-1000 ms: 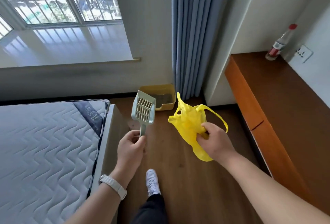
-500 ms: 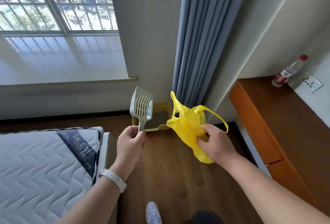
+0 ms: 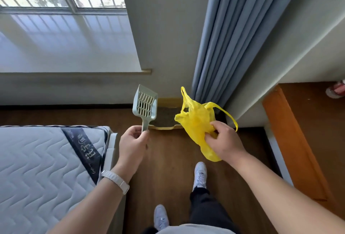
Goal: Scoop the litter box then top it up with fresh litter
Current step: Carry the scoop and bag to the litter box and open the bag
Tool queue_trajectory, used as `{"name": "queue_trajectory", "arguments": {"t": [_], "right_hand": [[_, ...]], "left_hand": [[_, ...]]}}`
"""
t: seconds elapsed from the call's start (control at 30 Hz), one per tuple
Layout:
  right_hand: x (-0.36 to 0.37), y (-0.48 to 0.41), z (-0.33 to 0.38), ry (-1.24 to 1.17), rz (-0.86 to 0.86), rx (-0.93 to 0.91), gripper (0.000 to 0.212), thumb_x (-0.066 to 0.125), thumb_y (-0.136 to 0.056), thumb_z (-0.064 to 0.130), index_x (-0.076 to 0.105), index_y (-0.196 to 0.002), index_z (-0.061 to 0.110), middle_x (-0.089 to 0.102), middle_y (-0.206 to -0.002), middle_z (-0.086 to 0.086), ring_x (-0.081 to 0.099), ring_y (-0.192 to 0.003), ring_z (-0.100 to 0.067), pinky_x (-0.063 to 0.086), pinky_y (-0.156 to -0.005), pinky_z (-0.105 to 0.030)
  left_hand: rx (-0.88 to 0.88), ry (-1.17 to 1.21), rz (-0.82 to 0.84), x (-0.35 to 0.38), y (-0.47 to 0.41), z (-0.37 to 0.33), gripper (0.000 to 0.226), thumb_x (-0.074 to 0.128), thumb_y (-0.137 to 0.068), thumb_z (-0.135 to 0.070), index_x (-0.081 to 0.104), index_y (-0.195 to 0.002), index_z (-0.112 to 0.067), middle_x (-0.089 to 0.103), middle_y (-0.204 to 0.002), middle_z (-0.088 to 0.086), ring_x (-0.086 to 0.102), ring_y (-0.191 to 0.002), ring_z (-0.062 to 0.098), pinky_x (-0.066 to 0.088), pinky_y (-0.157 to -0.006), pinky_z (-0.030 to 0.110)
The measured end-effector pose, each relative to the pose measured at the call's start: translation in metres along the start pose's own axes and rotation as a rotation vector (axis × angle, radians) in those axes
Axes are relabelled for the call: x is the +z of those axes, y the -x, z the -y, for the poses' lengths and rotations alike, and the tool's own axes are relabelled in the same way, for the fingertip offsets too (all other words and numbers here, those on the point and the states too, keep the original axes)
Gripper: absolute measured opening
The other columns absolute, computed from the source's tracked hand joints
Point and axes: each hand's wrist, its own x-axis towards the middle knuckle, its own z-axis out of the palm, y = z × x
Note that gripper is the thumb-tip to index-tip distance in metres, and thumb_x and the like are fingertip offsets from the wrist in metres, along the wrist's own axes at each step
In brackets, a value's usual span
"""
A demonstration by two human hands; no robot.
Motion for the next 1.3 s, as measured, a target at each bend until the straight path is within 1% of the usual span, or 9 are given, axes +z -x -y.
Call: {"name": "queue_trajectory", "arguments": {"t": [0.2,0.4,0.57,0.63,0.77,0.97,1.03,1.1,1.3], "right_hand": [[-0.003,-0.089,-0.026,-0.015,0.123,-0.089,0.022,0.067,-0.083,0.022,0.066,-0.105,0.015,0.059,-0.095,0.006,0.059,-0.089,-0.019,0.052,-0.075,-0.037],[-0.006,-0.162,-0.049,-0.012,0.238,-0.128,0.019,0.066,-0.084,0.021,0.066,-0.102,0.016,0.062,-0.096,0.002,0.059,-0.089,-0.021,0.052,-0.074,-0.037],[0.012,-0.200,-0.058,0.008,0.289,-0.108,0.024,0.066,-0.084,0.020,0.066,-0.107,0.013,0.064,-0.101,-0.003,0.059,-0.091,-0.021,0.050,-0.076,-0.034],[0.030,-0.209,-0.066,0.038,0.319,-0.132,0.023,0.067,-0.083,0.019,0.066,-0.105,0.011,0.065,-0.098,-0.005,0.059,-0.089,-0.024,0.049,-0.073,-0.034],[0.078,-0.224,-0.089,0.097,0.339,-0.093,0.022,0.065,-0.081,0.021,0.067,-0.101,0.011,0.066,-0.096,-0.006,0.059,-0.089,-0.027,0.046,-0.071,-0.032],[0.164,-0.247,-0.128,0.114,0.327,-0.047,0.026,0.068,-0.081,0.019,0.067,-0.106,0.010,0.066,-0.101,-0.005,0.059,-0.093,-0.027,0.036,-0.069,-0.027],[0.197,-0.258,-0.147,0.141,0.337,-0.070,0.026,0.067,-0.082,0.020,0.066,-0.107,0.010,0.065,-0.101,-0.005,0.058,-0.094,-0.027,0.034,-0.069,-0.026],[0.235,-0.268,-0.168,0.151,0.340,-0.081,0.028,0.067,-0.083,0.021,0.066,-0.109,0.010,0.065,-0.103,-0.005,0.058,-0.097,-0.027,0.035,-0.070,-0.026],[0.361,-0.300,-0.243,0.173,0.355,-0.110,0.028,0.066,-0.084,0.022,0.065,-0.109,0.010,0.065,-0.106,-0.007,0.057,-0.098,-0.028,0.044,-0.076,-0.033]], "left_hand": [[-0.059,-0.022,-0.076,0.054,-0.045,-0.021,0.004,0.067,-0.087,-0.013,0.068,-0.087,-0.009,0.064,-0.066,0.011,0.055,-0.051,0.018,0.047,-0.049,0.029],[-0.062,-0.100,-0.044,0.104,-0.080,-0.041,0.003,0.066,-0.088,-0.008,0.067,-0.085,-0.009,0.058,-0.060,0.008,0.051,-0.048,0.015,0.042,-0.042,0.019],[-0.072,-0.124,-0.071,0.114,-0.119,-0.027,0.008,0.065,-0.087,-0.009,0.066,-0.081,-0.014,0.059,-0.060,0.011,0.053,-0.050,0.020,0.047,-0.050,0.033],[-0.094,-0.146,-0.061,0.115,-0.140,-0.008,0.007,0.064,-0.087,-0.009,0.065,-0.081,-0.014,0.061,-0.064,0.016,0.055,-0.050,0.020,0.049,-0.053,0.036],[-0.140,-0.185,-0.051,0.122,-0.180,0.042,0.008,0.065,-0.086,-0.011,0.065,-0.080,-0.016,0.061,-0.062,0.004,0.054,-0.051,0.014,0.047,-0.053,0.033],[-0.147,-0.190,0.020,0.136,-0.233,0.122,0.002,0.066,-0.087,-0.012,0.066,-0.084,-0.012,0.061,-0.069,0.008,0.052,-0.057,0.015,0.044,-0.051,0.026],[-0.134,-0.168,0.018,0.140,-0.254,0.154,0.004,0.066,-0.087,-0.014,0.066,-0.083,-0.013,0.060,-0.068,0.006,0.052,-0.056,0.016,0.046,-0.051,0.029],[-0.128,-0.152,0.019,0.143,-0.274,0.189,0.004,0.066,-0.087,-0.016,0.066,-0.083,-0.014,0.061,-0.067,0.006,0.054,-0.055,0.017,0.047,-0.052,0.032],[-0.124,-0.112,-0.037,0.156,-0.336,0.306,0.006,0.062,-0.089,-0.010,0.063,-0.083,-0.010,0.061,-0.063,0.009,0.052,-0.044,0.013,0.043,-0.045,0.018]]}}
